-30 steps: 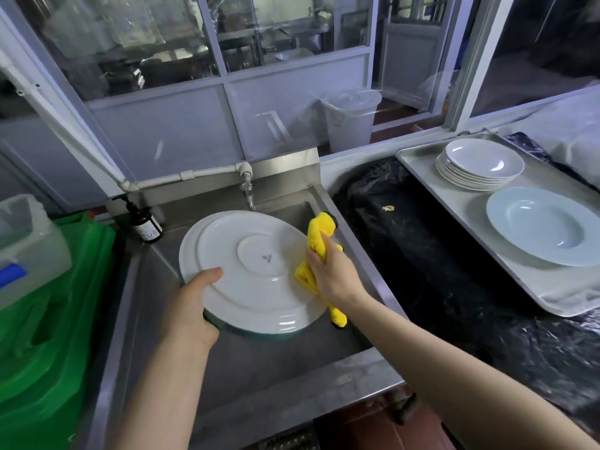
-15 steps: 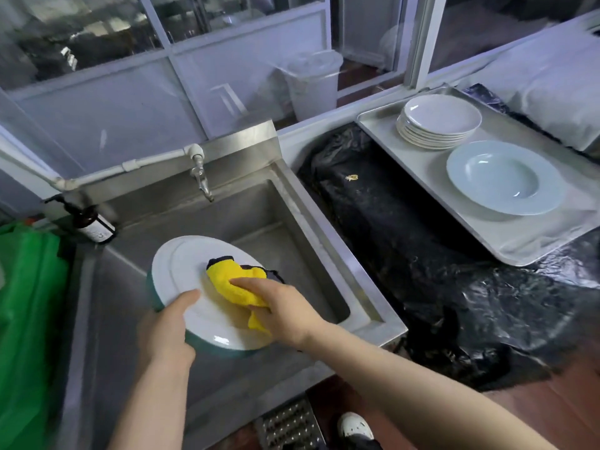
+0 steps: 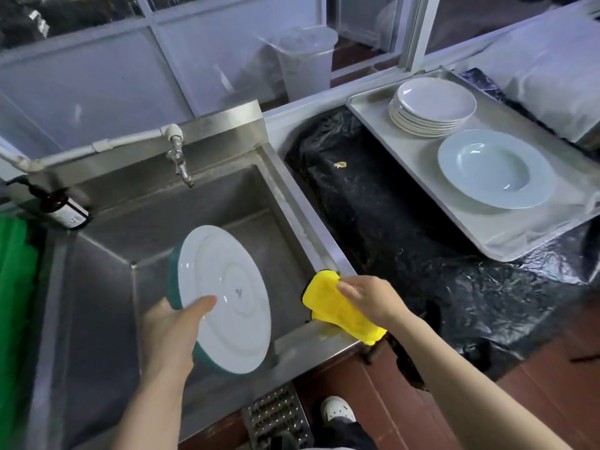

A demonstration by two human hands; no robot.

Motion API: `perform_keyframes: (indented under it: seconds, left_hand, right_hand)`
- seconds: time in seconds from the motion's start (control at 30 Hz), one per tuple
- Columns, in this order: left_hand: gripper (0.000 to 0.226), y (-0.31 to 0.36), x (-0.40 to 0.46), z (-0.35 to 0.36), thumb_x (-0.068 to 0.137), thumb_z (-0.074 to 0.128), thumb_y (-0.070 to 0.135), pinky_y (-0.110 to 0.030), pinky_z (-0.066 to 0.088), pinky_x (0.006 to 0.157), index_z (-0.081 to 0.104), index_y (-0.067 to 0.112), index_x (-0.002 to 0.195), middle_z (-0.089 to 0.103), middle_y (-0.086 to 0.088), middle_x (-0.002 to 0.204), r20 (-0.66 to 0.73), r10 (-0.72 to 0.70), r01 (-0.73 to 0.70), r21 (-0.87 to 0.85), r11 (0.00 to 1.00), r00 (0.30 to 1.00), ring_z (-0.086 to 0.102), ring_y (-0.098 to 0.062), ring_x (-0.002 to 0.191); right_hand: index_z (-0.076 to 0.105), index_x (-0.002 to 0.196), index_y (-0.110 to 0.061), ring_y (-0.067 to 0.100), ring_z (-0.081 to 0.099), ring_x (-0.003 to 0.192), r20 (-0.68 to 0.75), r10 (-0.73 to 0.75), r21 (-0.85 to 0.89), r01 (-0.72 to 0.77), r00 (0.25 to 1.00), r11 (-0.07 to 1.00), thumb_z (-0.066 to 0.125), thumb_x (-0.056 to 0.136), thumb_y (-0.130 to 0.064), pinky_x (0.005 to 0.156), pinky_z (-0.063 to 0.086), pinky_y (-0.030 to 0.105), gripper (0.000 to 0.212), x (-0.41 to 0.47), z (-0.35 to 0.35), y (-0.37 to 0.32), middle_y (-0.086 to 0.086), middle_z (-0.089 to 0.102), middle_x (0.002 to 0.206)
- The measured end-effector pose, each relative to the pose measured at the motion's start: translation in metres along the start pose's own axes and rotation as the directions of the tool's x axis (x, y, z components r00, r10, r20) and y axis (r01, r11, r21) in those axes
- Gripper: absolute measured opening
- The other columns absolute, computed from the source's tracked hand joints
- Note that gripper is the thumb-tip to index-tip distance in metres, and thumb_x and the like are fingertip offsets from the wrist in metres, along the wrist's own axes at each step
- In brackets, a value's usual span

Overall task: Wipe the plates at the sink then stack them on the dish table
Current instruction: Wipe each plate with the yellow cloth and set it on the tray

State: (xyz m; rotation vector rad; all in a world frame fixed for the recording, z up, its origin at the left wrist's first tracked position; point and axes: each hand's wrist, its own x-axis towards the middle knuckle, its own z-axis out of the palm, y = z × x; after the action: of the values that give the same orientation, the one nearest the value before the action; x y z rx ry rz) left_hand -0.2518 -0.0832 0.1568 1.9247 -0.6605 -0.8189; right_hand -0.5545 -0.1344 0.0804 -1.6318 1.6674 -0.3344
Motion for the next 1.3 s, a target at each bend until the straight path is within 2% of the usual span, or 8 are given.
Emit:
perform_keyframes:
  seconds: [0.27, 0.37, 0.53, 0.7, 0.87, 1.0, 1.1, 1.3]
  left_hand:
    - [0.021, 0.021, -0.012, 0.013, 0.068, 0.081, 0.012, -0.031, 0.051, 0.057, 0.064, 0.020, 0.075, 0.068, 0.002, 0.077, 0.118, 0.135, -0.154, 0.176, 0.972, 0.984, 0.065, -0.023, 0.076]
    - [0.024, 0.029, -0.022, 0.017, 0.070, 0.080, 0.015, -0.039, 0.055, 0.062, 0.058, 0.024, 0.072, 0.065, 0.005, 0.078, 0.202, 0.217, -0.275, 0.324, 0.905, 0.955, 0.061, -0.016, 0.074]
    - [0.022, 0.041, -0.033, 0.038, 0.065, 0.078, 0.025, -0.033, 0.047, 0.053, 0.061, 0.011, 0.067, 0.064, -0.005, 0.065, 0.313, 0.358, -0.473, 0.491, 0.732, 0.880, 0.062, -0.027, 0.065]
    - [0.028, 0.047, -0.048, 0.062, 0.065, 0.071, 0.037, -0.029, 0.041, 0.047, 0.049, 0.020, 0.056, 0.055, 0.002, 0.051, 0.476, 0.499, -0.683, 0.594, 0.425, 0.724, 0.055, -0.026, 0.055]
    - [0.035, 0.055, -0.059, 0.070, 0.033, 0.081, 0.034, -0.017, 0.006, 0.037, 0.049, 0.025, 0.045, 0.046, -0.001, 0.035, 0.620, 0.720, -0.823, 0.554, -0.121, 0.312, 0.046, -0.023, 0.028]
    - [0.045, 0.037, -0.056, 0.074, 0.033, 0.089, 0.019, -0.023, 0.035, 0.033, 0.047, 0.017, 0.050, 0.055, 0.001, 0.048, 0.589, 0.788, -0.917, 0.390, -0.081, 0.181, 0.058, -0.025, 0.043]
    - [0.046, 0.018, -0.044, 0.068, 0.050, 0.089, 0.032, -0.028, 0.054, 0.052, 0.047, 0.018, 0.058, 0.075, -0.003, 0.096, 0.565, 0.810, -0.961, 0.278, -0.007, 0.157, 0.071, -0.021, 0.095]
    - [0.059, 0.002, -0.014, 0.051, 0.079, 0.040, 0.080, -0.035, 0.048, 0.091, 0.041, 0.021, 0.080, 0.055, -0.012, 0.137, 0.562, 0.797, -0.975, 0.151, 0.163, 0.220, 0.043, -0.027, 0.133]
  right_hand:
    - [0.064, 0.118, -0.021, 0.012, 0.062, 0.102, -0.152, -0.028, 0.126, 0.047, 0.988, 0.991, 0.057, 0.094, -0.031, 0.085, 0.051, 0.028, 0.027, -0.003, -0.014, -0.019, -0.004, 0.067, 0.117]
    - [0.067, 0.107, -0.019, 0.018, 0.070, 0.077, 0.035, 0.049, 0.499, -0.060, 0.998, 0.864, 0.055, 0.095, -0.033, 0.074, 0.060, 0.038, 0.022, -0.006, -0.019, -0.045, 0.003, 0.072, 0.097]
    - [0.048, 0.131, -0.016, 0.030, 0.072, 0.082, 0.367, -0.054, 0.729, -0.250, 0.929, 0.637, 0.049, 0.088, -0.063, 0.064, 0.058, 0.035, 0.064, -0.012, -0.024, -0.088, 0.011, 0.063, 0.118]
    - [0.054, 0.110, -0.002, 0.031, 0.072, 0.079, 0.417, -0.104, 0.835, -0.335, 0.903, 0.436, 0.060, 0.056, -0.075, 0.061, 0.059, 0.041, 0.091, -0.013, -0.038, -0.112, 0.013, 0.071, 0.094]
    - [0.060, 0.110, -0.002, 0.025, 0.072, 0.068, 0.239, 0.012, 0.929, -0.233, 0.971, 0.289, 0.069, 0.078, -0.024, 0.059, 0.057, 0.039, 0.040, -0.016, -0.031, -0.108, 0.010, 0.072, 0.075]
    - [0.064, 0.090, -0.006, 0.024, 0.064, 0.067, 0.083, 0.021, 0.964, -0.086, 0.996, 0.252, 0.057, 0.062, -0.013, 0.058, 0.053, 0.031, 0.029, -0.025, -0.025, -0.103, 0.009, 0.066, 0.073]
    - [0.063, 0.094, -0.004, 0.028, 0.061, 0.073, -0.028, -0.003, 0.976, 0.028, 1.000, 0.215, 0.055, 0.058, -0.008, 0.062, 0.053, 0.033, 0.036, -0.040, -0.029, -0.094, 0.013, 0.064, 0.079]
    - [0.060, 0.114, 0.001, 0.033, 0.060, 0.095, -0.109, 0.025, 0.991, 0.107, 0.994, 0.079, 0.049, 0.062, -0.007, 0.081, 0.052, 0.042, 0.054, -0.072, -0.040, -0.068, 0.019, 0.063, 0.107]
